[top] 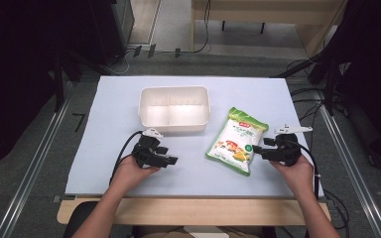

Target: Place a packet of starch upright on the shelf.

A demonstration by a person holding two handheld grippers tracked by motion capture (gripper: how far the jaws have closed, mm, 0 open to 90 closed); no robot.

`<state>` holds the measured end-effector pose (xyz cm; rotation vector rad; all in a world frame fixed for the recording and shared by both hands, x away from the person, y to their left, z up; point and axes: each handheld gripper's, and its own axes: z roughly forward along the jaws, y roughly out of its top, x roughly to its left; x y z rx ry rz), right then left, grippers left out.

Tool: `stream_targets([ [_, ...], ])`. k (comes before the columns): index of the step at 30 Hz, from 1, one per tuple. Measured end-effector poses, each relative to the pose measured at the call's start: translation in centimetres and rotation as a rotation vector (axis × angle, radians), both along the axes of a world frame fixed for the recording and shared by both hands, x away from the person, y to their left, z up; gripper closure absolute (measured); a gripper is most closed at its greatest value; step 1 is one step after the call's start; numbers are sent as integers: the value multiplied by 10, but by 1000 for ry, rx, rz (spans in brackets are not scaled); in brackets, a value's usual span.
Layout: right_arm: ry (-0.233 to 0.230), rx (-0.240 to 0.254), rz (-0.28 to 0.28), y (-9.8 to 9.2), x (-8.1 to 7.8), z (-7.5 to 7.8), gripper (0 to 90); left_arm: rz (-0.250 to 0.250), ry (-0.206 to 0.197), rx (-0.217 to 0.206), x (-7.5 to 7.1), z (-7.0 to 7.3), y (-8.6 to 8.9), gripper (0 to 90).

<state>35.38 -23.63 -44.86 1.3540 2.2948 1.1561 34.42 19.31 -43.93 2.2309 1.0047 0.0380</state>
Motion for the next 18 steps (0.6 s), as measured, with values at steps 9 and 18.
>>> stream_targets([
  [9, -2, -2, 0, -1, 0, 0, 413, -5, -2, 3, 0, 1, -1, 403],
  [18, -14, 4, -14, -3, -1, 2, 458, -10, -17, 0, -1, 3, -2, 412],
])
